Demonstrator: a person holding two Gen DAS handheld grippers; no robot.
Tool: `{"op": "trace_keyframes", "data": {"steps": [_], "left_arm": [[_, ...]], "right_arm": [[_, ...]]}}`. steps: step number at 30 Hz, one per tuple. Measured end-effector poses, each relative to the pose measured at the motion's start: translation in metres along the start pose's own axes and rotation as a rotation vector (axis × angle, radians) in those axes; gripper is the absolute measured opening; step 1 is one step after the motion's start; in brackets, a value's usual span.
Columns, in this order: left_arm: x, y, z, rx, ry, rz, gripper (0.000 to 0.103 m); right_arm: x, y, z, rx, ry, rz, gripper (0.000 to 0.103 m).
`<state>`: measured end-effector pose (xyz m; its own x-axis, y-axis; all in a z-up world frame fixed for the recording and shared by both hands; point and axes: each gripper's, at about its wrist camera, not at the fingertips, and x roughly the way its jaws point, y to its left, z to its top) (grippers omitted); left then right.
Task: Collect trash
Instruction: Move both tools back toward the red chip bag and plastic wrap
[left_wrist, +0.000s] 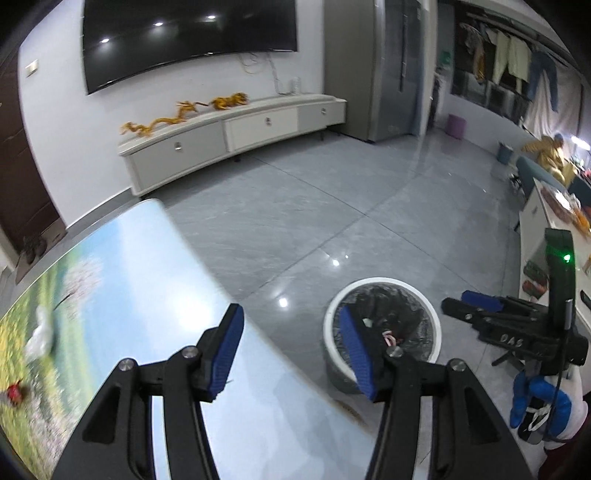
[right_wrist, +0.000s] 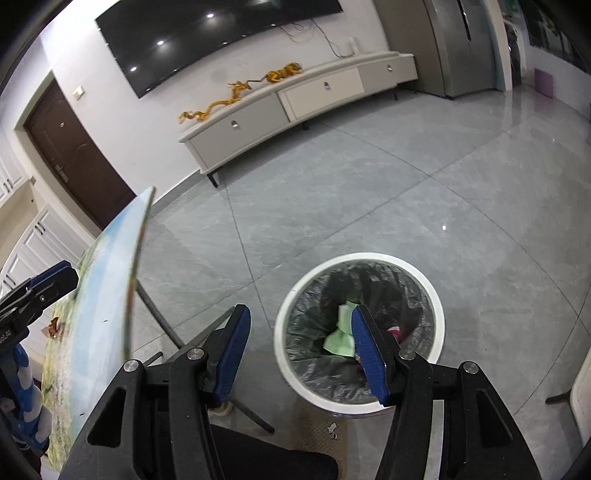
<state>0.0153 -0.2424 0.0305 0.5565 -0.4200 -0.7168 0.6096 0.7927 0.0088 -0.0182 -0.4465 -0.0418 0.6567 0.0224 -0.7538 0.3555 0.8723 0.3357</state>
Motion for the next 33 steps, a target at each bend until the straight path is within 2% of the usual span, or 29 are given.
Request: {"op": "trace_keyframes", "data": {"steps": [4,11,14,21,26,33], "left_arm": [[-0.023,0.032,-0.012,-0.066,-0.019,0.035,0.052],[-0.057,0.107,-0.054,-0.214,-0.026,0.126,0.053],[-0.072,0.143,-0.076,-0.274,-0.039,0.172,0.065],[-0.107,0.213,-0.117,-0.402,-0.079,0.273,0.066],[-0.128,0.245,-0.142,-0.461,-0.11,0.326,0.066],[-0.145,0.278,-0.172,-0.508,-0.112,0.371,0.066]], "right_arm": [[-0.014,0.025,0.005,-0.05,-0.02,0.015,0.056],[-0.027,0.083,0.012,-0.159,-0.043,0.047,0.058],[-0.027,0.107,0.012,-0.204,-0.039,0.054,0.059],[-0.026,0.179,0.01,-0.322,-0.028,0.088,0.059],[-0.021,0.229,0.004,-0.394,-0.009,0.119,0.059],[-0.01,0.281,-0.011,-0.495,0.032,0.151,0.059]]}}
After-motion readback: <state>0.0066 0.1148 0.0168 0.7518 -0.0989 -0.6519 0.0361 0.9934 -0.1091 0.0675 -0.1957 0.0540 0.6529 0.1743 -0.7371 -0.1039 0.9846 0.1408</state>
